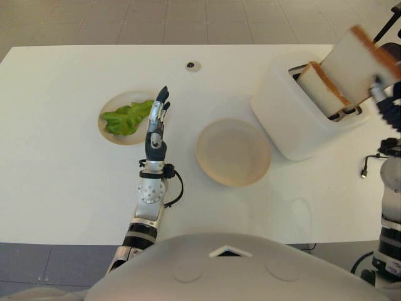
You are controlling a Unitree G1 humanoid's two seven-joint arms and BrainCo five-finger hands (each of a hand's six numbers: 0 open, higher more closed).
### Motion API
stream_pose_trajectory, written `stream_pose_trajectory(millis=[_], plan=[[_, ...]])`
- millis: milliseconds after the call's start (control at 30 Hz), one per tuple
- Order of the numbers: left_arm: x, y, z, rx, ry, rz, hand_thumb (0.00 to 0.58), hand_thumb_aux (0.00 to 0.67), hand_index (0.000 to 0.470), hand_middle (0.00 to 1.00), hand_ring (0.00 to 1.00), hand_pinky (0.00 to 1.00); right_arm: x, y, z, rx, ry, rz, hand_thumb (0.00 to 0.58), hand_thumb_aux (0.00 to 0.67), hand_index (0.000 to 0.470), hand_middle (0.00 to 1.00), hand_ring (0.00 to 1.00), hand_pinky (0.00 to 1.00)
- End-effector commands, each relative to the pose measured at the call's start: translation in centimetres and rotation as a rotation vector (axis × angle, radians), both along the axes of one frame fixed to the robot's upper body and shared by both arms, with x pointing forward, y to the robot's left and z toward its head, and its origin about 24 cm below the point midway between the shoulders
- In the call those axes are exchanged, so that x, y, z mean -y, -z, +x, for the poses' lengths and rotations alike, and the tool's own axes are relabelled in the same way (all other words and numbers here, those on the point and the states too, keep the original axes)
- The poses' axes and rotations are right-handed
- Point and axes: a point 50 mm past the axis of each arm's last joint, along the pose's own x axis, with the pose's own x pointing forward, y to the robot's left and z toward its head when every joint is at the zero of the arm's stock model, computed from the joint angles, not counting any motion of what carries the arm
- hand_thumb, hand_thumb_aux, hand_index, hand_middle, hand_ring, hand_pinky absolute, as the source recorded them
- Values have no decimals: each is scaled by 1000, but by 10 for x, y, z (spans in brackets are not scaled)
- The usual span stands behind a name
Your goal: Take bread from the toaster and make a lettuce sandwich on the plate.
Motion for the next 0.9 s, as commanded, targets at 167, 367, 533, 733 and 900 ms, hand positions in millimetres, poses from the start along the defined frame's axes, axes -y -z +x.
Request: stream_pose_trajectory(millis=[167,367,533,733,900], plan=[[-12,-6,7,21,-43,25,0,0,0,0,0,0,-87,72,-2,-529,-862,399,580,670,470,1000,1000,1000],[-33,-15,13,64,-111,115,0,0,0,0,0,0,-75,150,4,-942,-794,515,580,670,470,1000,1000,1000],[-63,-20,21,62,-229,362,0,0,0,0,0,0,-79,174,9,-1097,-770,411,580,670,470,1000,1000,1000],[-126,-24,26,-74,-520,1061,0,0,0,0,0,0,-88,164,24,-1176,-771,165,580,670,470,1000,1000,1000],[-143,6,37,-295,-391,1399,0,0,0,0,0,0,-93,152,27,-1153,-729,51,0,0,0,267,267,267]])
